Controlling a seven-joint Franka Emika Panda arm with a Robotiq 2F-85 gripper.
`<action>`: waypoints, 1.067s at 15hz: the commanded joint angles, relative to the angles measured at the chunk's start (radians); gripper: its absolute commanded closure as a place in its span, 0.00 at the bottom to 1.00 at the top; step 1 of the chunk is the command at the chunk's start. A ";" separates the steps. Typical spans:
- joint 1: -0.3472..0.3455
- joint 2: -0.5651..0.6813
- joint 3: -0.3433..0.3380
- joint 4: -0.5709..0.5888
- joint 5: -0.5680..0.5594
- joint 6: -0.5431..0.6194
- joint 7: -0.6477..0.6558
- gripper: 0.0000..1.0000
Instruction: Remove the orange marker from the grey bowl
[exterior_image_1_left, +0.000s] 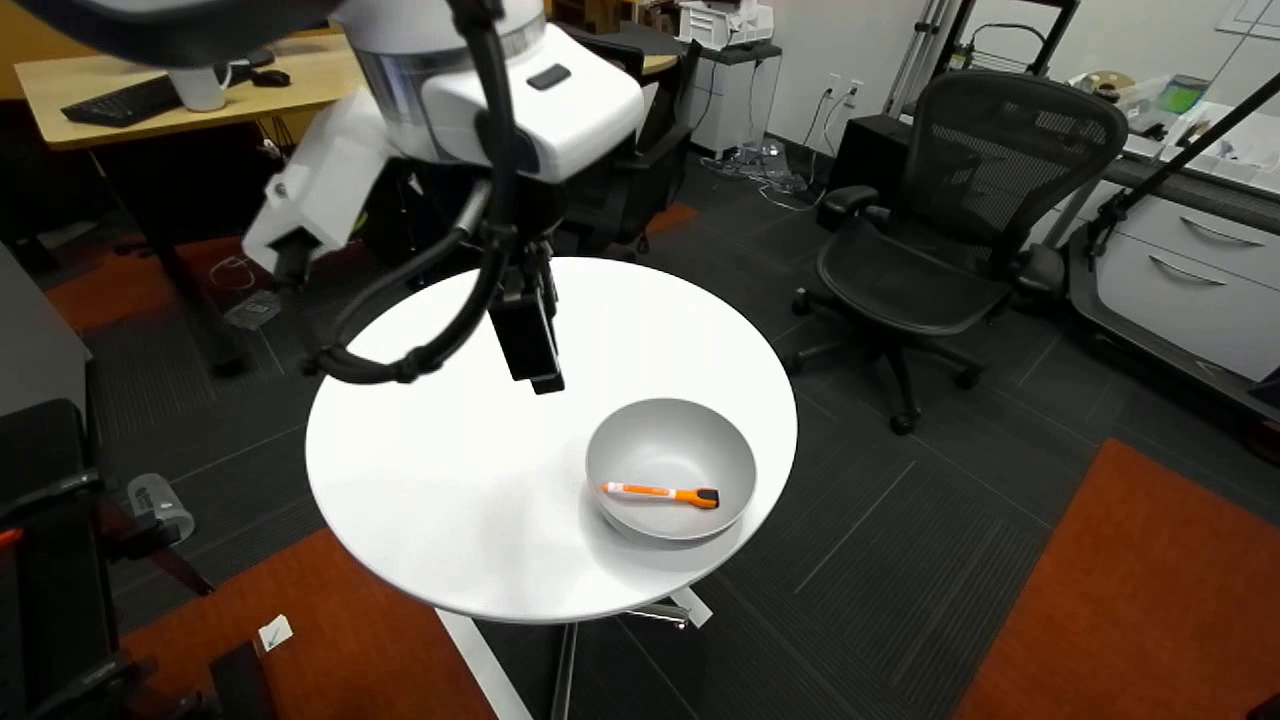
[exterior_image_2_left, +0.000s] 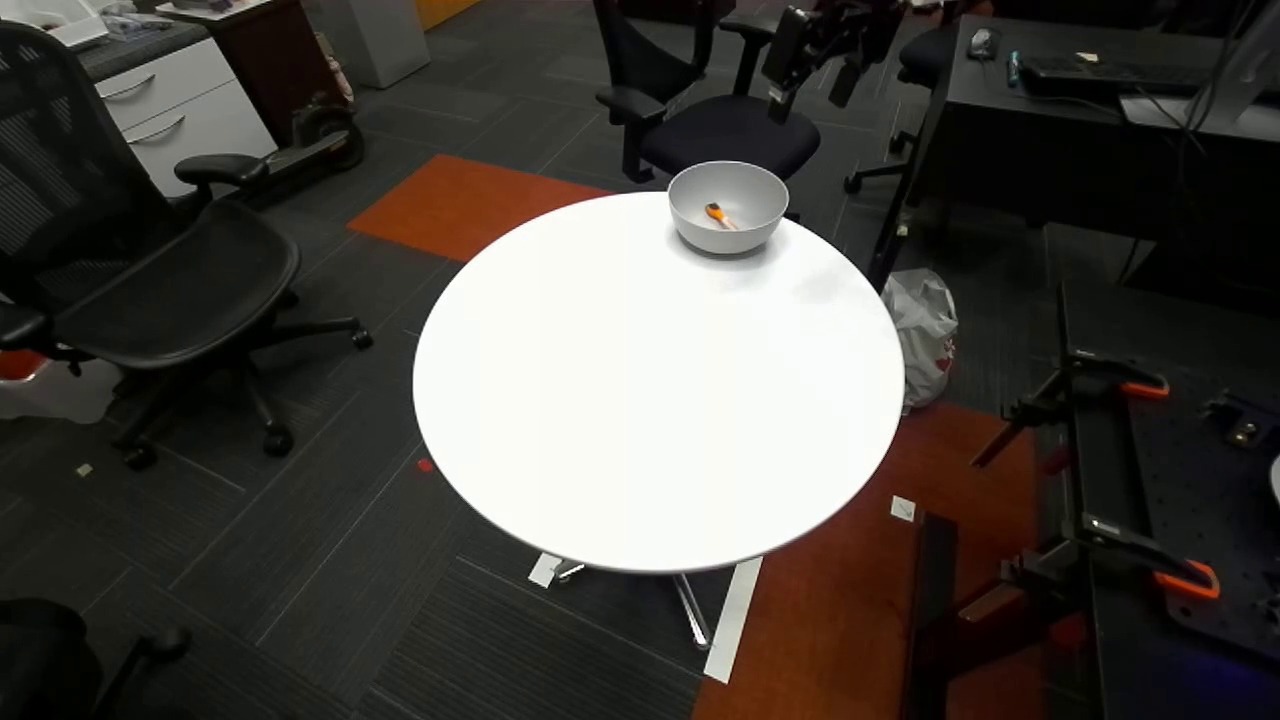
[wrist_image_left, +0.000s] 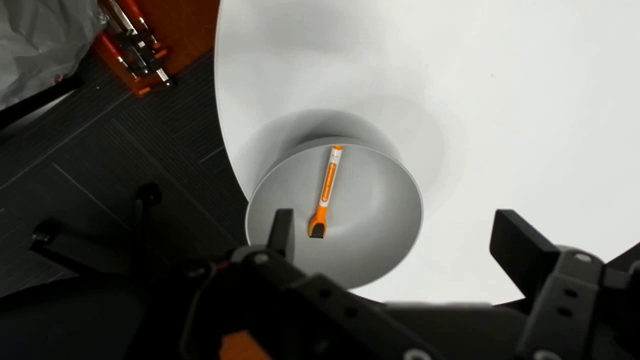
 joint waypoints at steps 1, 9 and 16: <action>0.013 0.101 -0.016 0.079 -0.044 0.010 0.116 0.00; 0.010 0.123 -0.016 0.083 -0.030 0.001 0.100 0.00; 0.033 0.215 -0.045 0.143 -0.119 0.075 0.157 0.00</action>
